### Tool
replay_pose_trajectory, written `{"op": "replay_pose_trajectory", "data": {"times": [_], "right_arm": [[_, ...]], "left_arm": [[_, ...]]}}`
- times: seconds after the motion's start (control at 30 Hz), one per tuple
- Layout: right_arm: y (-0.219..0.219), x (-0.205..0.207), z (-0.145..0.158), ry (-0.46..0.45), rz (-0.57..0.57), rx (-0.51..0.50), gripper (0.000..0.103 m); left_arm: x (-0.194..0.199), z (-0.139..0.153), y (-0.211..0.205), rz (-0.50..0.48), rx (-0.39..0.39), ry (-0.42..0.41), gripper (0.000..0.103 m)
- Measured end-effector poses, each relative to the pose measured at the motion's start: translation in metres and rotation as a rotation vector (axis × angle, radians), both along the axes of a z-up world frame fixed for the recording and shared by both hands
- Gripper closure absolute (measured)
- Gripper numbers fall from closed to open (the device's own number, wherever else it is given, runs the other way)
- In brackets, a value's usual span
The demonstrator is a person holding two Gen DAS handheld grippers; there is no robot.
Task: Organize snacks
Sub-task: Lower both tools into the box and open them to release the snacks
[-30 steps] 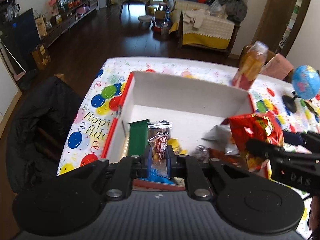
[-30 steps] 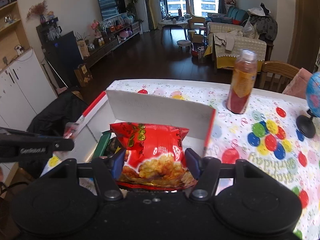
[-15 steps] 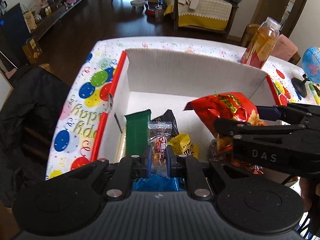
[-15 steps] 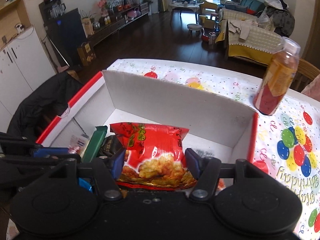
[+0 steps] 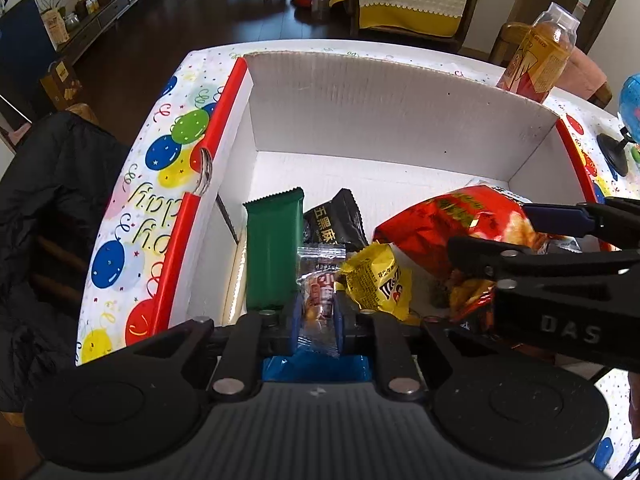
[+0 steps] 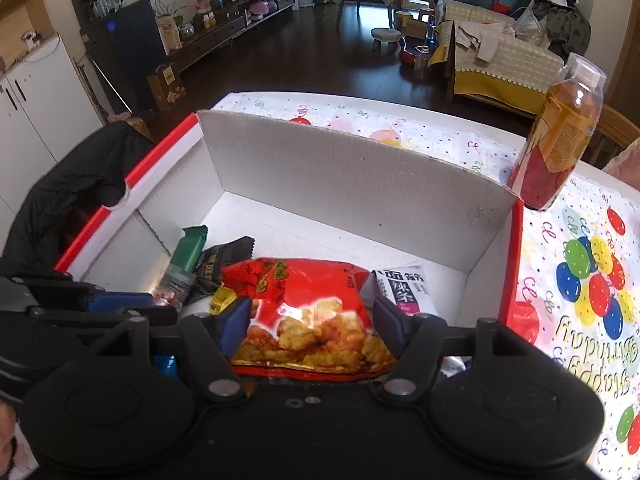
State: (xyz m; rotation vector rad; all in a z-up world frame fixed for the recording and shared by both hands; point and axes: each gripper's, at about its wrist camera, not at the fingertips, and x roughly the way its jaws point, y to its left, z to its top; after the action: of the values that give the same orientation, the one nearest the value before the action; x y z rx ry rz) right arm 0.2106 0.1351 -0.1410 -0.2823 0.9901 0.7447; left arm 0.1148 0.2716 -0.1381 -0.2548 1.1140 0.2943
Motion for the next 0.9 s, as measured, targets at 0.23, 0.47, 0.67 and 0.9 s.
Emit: {"op": "replay_pose_trajectory", "data": {"times": [0.23,0.47,0.67,0.9], "right_arm": [[-0.012,-0.005,0.013,-0.008,-0.025,0.042,0.020],[-0.027,-0.018,0.034,-0.020,-0.048,0.097,0.019],[-0.042,-0.033,0.056,-0.050,-0.060,0.140,0.017],[-0.062,-0.055,0.082,-0.088,-0.063,0.210,0.001]], "left_arm": [[-0.008,0.005,0.000,0.005,0.005,-0.014,0.058],[-0.023,0.024,-0.006,0.003,0.027,-0.067,0.043],[-0.038,0.043,-0.008,0.004,0.039,-0.107,0.037],[-0.062,0.070,-0.012,0.004,0.057,-0.185,0.028]]}}
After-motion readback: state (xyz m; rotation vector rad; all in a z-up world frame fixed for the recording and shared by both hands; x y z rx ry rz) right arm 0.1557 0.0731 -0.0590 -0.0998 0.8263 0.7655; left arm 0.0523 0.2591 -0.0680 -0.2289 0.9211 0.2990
